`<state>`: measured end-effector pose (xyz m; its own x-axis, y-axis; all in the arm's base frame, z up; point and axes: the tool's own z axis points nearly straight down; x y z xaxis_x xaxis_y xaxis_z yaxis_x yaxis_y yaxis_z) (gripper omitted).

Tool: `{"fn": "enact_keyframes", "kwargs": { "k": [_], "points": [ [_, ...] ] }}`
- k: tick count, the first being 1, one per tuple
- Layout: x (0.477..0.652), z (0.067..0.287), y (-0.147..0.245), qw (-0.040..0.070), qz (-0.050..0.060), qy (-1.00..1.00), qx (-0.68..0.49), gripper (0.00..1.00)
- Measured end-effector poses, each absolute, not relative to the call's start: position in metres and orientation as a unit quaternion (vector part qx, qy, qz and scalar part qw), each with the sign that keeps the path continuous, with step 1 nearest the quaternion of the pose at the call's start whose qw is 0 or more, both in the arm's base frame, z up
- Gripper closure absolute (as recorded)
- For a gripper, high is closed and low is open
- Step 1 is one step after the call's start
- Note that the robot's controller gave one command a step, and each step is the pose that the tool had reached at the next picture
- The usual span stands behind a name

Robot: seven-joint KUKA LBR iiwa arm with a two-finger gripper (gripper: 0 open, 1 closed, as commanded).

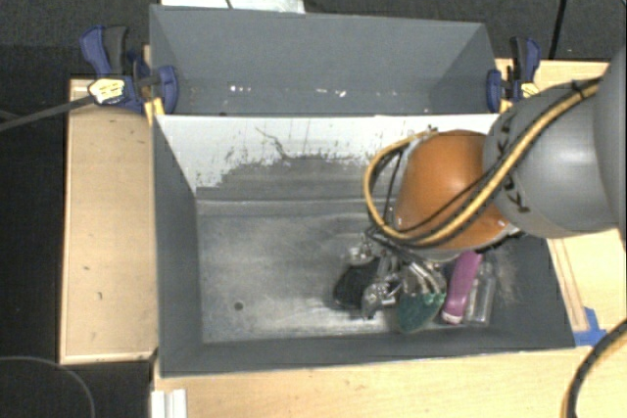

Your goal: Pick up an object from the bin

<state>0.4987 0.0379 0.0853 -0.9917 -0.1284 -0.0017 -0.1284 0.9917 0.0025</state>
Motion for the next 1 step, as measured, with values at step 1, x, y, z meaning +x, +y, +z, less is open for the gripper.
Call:
{"fn": "enact_keyframes", "kwargs": {
  "k": [1],
  "points": [
    [0.5039, 0.2398, 0.0564, 0.005, 0.000, 0.998, -0.066, 1.00]
  ]
}}
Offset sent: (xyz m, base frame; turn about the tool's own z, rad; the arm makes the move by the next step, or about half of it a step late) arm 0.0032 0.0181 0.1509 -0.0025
